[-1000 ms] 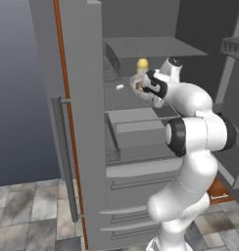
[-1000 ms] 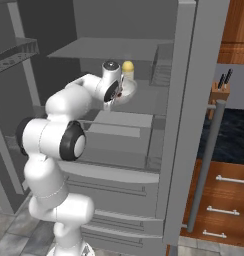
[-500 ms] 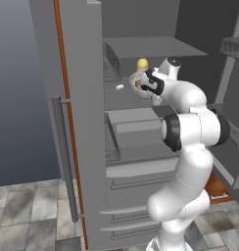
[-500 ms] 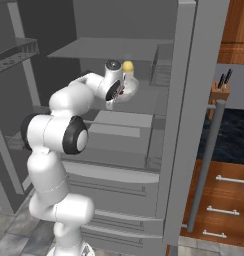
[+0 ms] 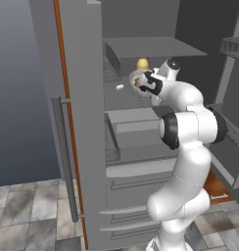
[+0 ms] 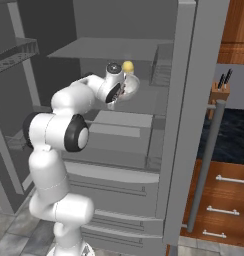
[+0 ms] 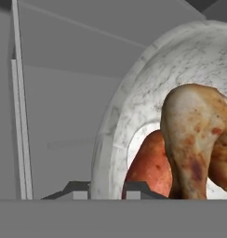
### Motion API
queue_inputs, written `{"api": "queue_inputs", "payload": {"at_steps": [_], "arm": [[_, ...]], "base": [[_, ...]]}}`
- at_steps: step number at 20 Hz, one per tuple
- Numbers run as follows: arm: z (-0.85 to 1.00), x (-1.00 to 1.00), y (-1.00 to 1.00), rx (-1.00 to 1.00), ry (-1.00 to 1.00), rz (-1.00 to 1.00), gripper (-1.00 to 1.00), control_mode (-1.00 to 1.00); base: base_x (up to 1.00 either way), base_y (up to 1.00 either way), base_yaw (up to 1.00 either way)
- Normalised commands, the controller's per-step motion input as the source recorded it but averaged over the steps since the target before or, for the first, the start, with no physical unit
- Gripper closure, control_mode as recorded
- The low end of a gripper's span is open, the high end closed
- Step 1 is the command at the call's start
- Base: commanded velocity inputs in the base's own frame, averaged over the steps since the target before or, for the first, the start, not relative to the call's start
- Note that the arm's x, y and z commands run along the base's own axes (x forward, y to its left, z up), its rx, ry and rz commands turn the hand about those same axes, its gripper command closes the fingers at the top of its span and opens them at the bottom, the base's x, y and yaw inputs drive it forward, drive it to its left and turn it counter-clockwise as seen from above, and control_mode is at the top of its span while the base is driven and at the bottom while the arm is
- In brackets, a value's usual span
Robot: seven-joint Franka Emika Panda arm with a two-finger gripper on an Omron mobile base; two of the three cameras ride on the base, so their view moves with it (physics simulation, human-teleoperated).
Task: Pick the chicken drumstick and sweet potato from their plates and place them in the bowl. Then put the bowl in the fridge.
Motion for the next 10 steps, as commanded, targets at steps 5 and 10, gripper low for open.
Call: {"api": "queue_inputs", "payload": {"at_steps": [5, 10], "arm": [[-0.08, 0.21, 0.00, 0.00, 0.00, 0.00, 1.00, -1.00], [-0.06, 0.15, 0.00, 0.00, 0.00, 0.01, -1.00, -1.00]], "base": [[0.00, 0.00, 0.00], [0.00, 0.00, 0.00]]}}
